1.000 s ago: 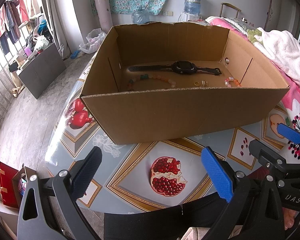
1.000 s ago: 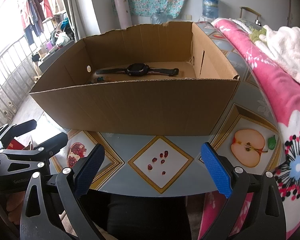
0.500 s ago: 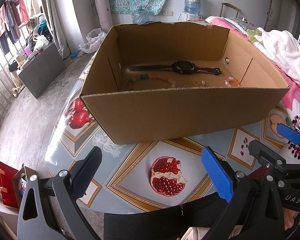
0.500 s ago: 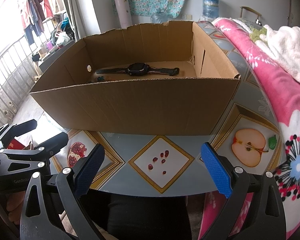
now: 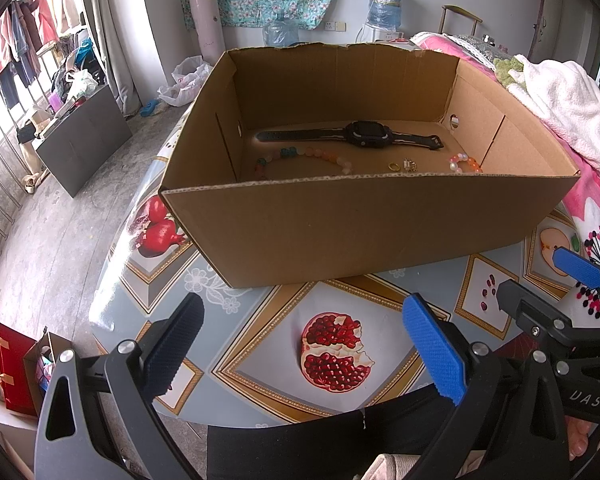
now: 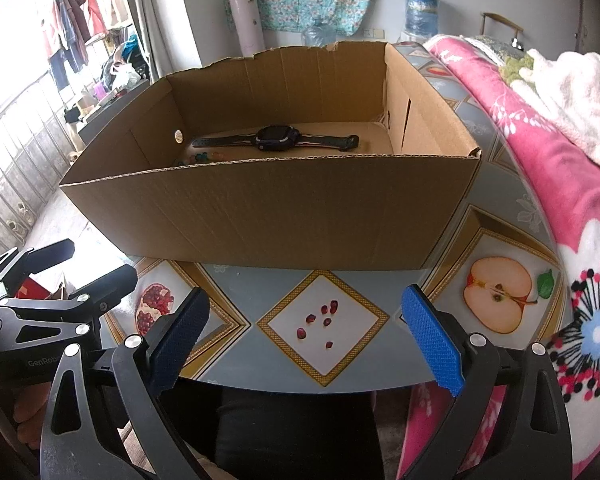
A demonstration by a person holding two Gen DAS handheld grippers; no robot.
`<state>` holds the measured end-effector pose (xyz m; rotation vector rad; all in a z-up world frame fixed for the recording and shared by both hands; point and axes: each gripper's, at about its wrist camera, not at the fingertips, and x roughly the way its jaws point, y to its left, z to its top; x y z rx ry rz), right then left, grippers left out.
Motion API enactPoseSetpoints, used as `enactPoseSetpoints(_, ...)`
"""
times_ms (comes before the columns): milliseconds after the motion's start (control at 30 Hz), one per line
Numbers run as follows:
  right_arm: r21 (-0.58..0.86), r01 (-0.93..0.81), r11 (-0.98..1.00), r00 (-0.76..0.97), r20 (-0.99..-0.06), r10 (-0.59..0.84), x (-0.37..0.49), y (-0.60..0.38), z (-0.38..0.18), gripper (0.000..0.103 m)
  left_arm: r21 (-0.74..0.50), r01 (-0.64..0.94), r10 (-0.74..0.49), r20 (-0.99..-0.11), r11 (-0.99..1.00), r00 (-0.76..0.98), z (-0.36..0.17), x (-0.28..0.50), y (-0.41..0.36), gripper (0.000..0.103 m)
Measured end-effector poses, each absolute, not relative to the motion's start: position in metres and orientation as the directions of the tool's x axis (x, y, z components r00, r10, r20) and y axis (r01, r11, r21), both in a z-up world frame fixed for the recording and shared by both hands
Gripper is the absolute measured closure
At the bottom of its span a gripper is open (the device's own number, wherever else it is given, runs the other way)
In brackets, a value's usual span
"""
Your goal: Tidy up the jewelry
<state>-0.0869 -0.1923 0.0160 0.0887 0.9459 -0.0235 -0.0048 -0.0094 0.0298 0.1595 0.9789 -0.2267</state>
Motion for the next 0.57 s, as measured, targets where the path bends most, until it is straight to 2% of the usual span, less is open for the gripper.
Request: enactPoseSetpoints(567, 0.067, 0.054, 0.996, 0.583, -0.812, 0.023, -0.0868, -0.1924, 0.0158, 0.01, 0.022, 0.259, -0.121, -0.843, 0.966, 0.525, 0.0305, -0.0025, -0.0079, 0.005)
